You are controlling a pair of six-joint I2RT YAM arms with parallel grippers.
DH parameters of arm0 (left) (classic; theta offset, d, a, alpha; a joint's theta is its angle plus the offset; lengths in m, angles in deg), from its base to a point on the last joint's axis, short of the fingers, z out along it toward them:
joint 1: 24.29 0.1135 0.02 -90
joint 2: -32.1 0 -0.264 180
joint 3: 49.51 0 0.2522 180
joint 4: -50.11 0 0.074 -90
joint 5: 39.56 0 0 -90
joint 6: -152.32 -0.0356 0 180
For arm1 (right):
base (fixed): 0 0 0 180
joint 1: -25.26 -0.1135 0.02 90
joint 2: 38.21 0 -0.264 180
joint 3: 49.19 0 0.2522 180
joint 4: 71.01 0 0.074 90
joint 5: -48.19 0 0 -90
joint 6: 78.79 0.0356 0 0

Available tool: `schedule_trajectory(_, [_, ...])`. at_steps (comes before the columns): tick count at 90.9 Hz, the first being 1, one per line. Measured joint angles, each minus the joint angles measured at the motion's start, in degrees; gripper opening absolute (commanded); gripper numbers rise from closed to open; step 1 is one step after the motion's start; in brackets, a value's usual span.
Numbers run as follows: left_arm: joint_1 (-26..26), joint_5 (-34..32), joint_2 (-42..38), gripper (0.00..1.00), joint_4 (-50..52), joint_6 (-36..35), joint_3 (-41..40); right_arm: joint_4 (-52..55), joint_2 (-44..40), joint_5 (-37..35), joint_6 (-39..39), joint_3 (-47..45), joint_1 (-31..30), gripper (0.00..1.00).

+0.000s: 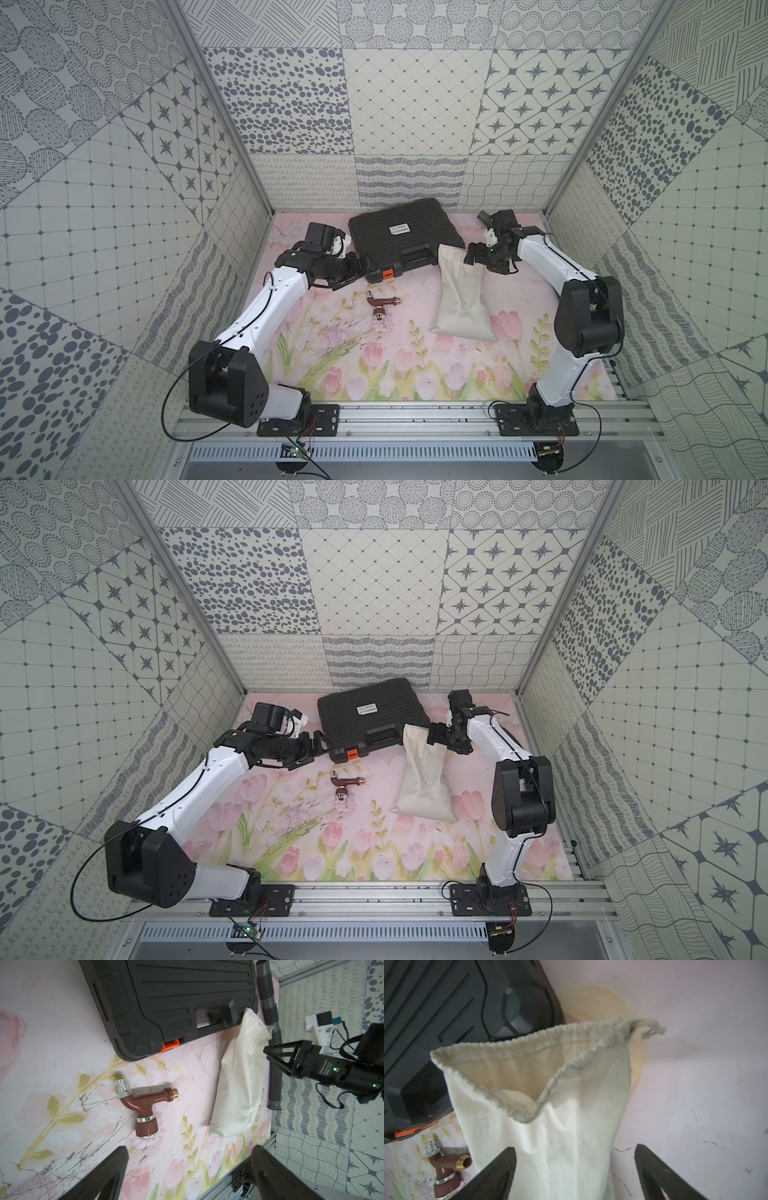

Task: Close the soil bag
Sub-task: Adjust the soil bag at the center of the board.

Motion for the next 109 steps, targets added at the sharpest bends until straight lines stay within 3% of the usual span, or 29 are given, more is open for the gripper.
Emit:
schedule_trajectory(35, [0.00,0.15,0.00,0.97,1.95,-0.02,0.00,-0.17,5.88,0.85,-2.25,4.85,1.25,0.78])
schedule_trajectory(52, [0.00,0.09,-0.11,0.97,2.64,-0.07,0.00,-0.28,8.11,1.14,-3.23,4.98,1.27,0.62])
schedule_trajectory(61, [0.00,-0.04,-0.42,0.97,2.69,-0.07,0.00,-0.37,8.79,1.18,-3.48,4.98,1.36,0.43])
schedule_trajectory(71, [0.00,-0.07,-0.66,0.97,2.71,-0.11,0.00,-0.74,8.85,1.44,-3.80,4.98,1.38,0.06])
schedule_trajectory(74, [0.00,-0.09,-0.68,0.97,2.75,-0.22,0.00,-1.01,8.81,1.60,-4.00,4.98,1.38,0.00])
schedule_trajectory(91, [0.00,-0.09,-1.18,0.96,2.91,-0.24,-0.26,-2.05,6.10,1.97,-4.00,3.43,0.92,0.00])
schedule_trajectory(109, [0.00,-0.07,-2.38,0.97,2.40,0.24,-1.64,-2.36,-4.42,0.83,-3.08,0.46,-3.50,0.00])
